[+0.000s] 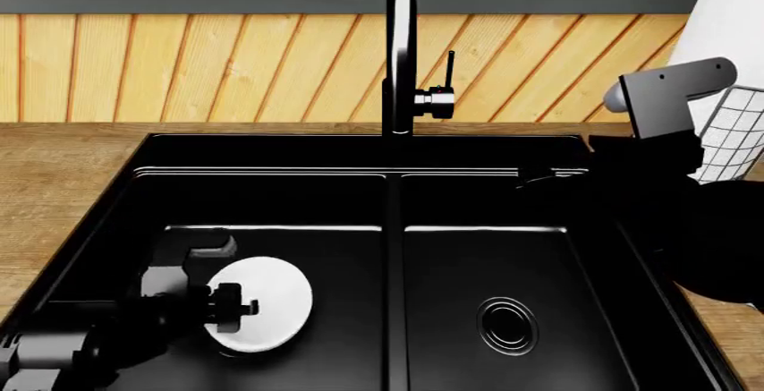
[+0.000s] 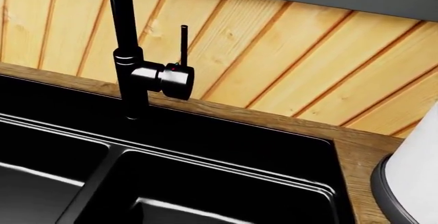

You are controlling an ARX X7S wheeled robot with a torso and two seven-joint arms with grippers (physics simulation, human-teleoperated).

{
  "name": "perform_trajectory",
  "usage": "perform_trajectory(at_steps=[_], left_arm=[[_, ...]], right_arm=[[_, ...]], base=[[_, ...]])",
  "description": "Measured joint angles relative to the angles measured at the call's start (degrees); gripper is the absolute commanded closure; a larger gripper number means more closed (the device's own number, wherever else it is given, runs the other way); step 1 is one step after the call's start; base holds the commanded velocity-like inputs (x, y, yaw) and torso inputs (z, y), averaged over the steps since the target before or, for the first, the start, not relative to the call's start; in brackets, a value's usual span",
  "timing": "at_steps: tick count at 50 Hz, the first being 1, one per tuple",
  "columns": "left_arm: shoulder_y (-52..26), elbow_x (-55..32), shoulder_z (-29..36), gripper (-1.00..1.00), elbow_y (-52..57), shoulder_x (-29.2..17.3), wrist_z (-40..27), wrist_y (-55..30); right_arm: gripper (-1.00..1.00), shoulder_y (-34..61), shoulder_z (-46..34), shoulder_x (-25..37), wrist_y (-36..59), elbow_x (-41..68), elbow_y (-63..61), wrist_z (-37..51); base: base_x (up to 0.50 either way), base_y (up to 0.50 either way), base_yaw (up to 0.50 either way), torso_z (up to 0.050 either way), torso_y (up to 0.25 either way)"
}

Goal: Pick the cup and bowl from the sink and place them on the counter for drying.

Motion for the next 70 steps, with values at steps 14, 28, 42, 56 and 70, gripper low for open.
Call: perform_trajectory(at_steps=[14, 28, 42, 56, 70], left_arm=[[0.19, 0.0, -5.04, 1.0, 4.58, -0.86, -6.18, -0.03], [0.26, -1.94, -10.9, 1.0, 12.88, -0.65, -10.79, -2.12], [-0.27, -7.42, -18.99, 1.0, 20.77, 0.29, -15.18, -6.15], [-1.87, -13.24, -27.81, 1.0, 28.36, 2.66, -23.65, -12.72], [-6.15, -11.87, -34.08, 1.0, 35.02, 5.32, -38.1, -15.4]], right_arm=[[-1.0, 0.14, -0.4, -0.14, -0.55, -0.52, 0.47, -0.3], [-1.0, -1.07, 0.11, 0.36, -1.54, -0.35, 0.2, -0.1], [-1.0, -2.03, 0.43, 0.73, -2.34, -0.27, 0.0, 0.05], [-1.0, -2.56, -0.11, 0.57, -2.92, -0.87, 0.14, -0.18], [-1.0, -3.81, -0.3, 0.59, -3.93, -1.28, -0.01, -0.53]], base=[[0.0, 0.0, 0.0, 0.0, 0.0], [0.0, 0.0, 0.0, 0.0, 0.0], [0.0, 0.0, 0.0, 0.0, 0.0], [0.0, 0.0, 0.0, 0.0, 0.0], [0.0, 0.0, 0.0, 0.0, 0.0]])
